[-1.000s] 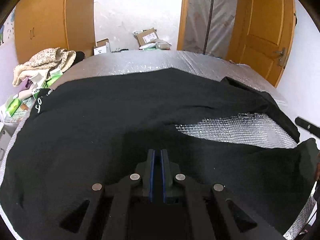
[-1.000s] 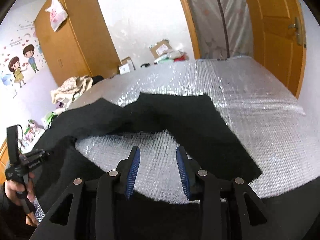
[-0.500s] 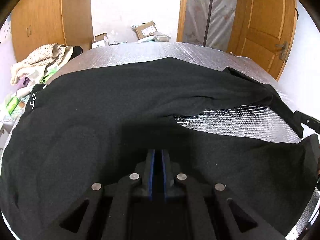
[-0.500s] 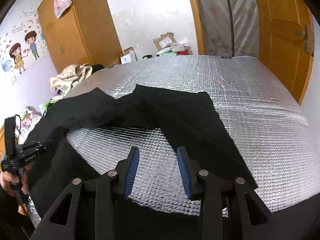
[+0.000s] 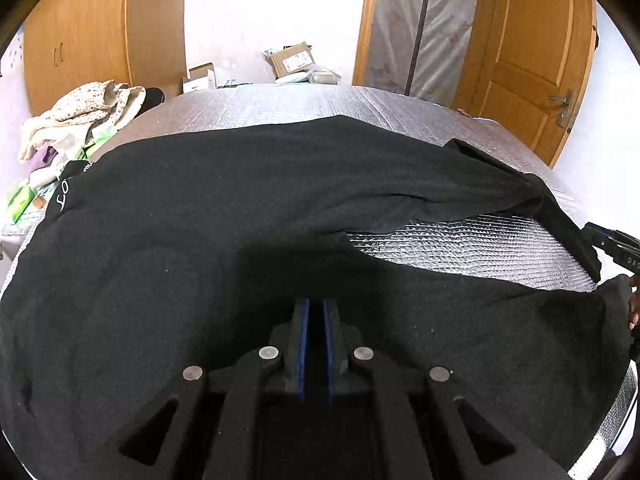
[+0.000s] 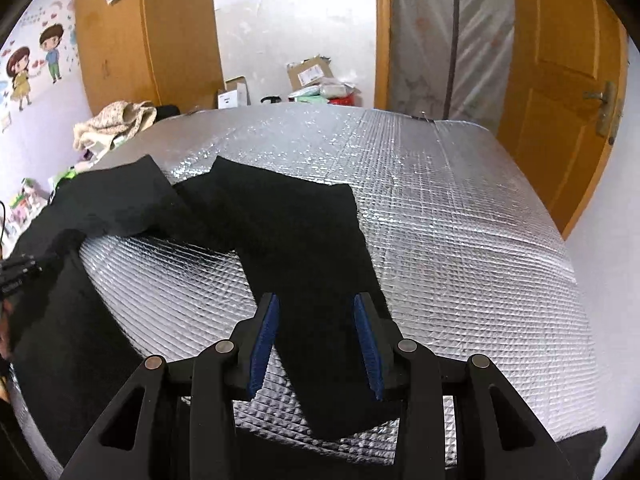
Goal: Fold clothes
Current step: 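Lower the right gripper onto the sweatshirt sleeve cuff and close it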
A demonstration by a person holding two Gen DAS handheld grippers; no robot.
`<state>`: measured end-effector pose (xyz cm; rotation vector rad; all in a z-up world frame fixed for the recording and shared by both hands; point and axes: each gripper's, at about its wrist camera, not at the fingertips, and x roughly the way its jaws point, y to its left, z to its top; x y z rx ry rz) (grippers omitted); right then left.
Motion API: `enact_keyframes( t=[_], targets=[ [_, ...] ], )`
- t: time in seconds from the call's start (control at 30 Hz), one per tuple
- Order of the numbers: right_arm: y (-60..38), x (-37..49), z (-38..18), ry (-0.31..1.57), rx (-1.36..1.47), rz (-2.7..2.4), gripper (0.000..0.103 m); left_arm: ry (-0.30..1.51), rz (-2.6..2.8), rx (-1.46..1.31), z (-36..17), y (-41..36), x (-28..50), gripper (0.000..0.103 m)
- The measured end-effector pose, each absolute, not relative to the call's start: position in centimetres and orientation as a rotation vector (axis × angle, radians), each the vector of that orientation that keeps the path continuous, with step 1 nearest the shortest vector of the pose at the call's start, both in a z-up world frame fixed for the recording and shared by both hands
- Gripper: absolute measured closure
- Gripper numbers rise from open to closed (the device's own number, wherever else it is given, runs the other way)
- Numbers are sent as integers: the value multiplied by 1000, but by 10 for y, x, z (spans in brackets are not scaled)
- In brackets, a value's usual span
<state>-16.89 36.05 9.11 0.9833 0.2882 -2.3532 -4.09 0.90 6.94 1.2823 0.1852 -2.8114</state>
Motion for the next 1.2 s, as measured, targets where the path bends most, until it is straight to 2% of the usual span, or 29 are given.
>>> enact_keyframes(
  t=[0.2,0.43,0.47,0.5,0.53,0.77,0.93,1.0,1.03,1.07,1.1,1.2],
  targets=[
    [351,-178,84,417,971,-2312,62,159,-2806,1282,70,10,-41,96],
    [344,-188,77,447,1017,-2214,62,144,-2805,1281,70,10,-41,96],
    [345,-189,79,430,1027,-2209,71,146,-2805,1281,70,10,-41,96],
    [347,-189,81,407,1031,-2211,90,147,-2806,1281,70,9,-40,96],
    [350,-190,85,381,1024,-2221,98,147,-2806,1281,70,10,-40,96],
    [379,-200,138,204,862,-2365,100,129,-2802,1281,71,10,-40,96],
    [385,-218,161,182,826,-2415,98,136,-2803,1284,71,10,-40,96],
    [382,-221,156,190,859,-2350,89,152,-2808,1285,71,8,-39,96],
    [379,-220,149,216,890,-2303,81,158,-2809,1285,70,8,-39,96],
    [376,-219,140,253,922,-2261,69,159,-2809,1285,70,8,-39,96],
    [372,-218,131,289,953,-2218,64,155,-2808,1285,70,9,-40,96],
    [369,-215,106,341,1015,-2128,64,134,-2802,1285,71,11,-40,96]
  ],
)
